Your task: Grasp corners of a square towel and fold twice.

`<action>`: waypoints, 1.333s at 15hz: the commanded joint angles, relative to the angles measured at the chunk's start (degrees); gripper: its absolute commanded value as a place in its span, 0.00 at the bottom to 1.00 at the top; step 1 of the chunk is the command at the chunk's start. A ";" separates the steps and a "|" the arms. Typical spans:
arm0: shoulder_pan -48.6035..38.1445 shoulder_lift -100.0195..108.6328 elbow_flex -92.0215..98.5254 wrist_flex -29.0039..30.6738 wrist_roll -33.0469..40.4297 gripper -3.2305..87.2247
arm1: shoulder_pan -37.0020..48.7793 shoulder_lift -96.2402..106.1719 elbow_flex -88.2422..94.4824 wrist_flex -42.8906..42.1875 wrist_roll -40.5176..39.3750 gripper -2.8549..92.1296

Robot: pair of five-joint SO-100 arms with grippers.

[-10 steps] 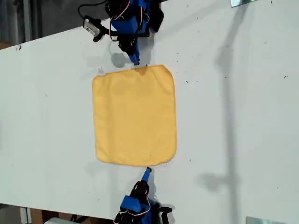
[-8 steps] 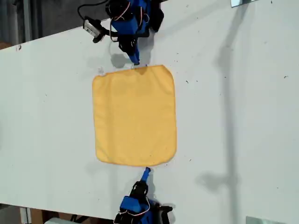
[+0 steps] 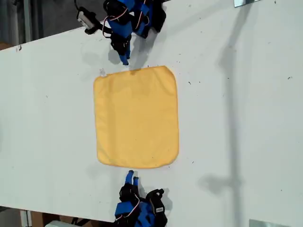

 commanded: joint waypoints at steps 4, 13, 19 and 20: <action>3.78 -4.48 -9.67 1.05 -1.85 0.25 | -13.01 -42.01 -30.41 -6.86 -11.34 0.33; 37.18 -64.42 -28.48 -24.61 -22.59 0.23 | -53.61 -45.62 -18.46 -11.78 19.60 0.34; 36.74 -71.19 -30.76 -25.75 -23.99 0.25 | -52.38 -71.98 -27.77 -20.83 14.94 0.35; 36.83 -71.19 -30.41 -25.40 -24.35 0.25 | -50.80 -75.32 -29.62 -20.48 13.80 0.35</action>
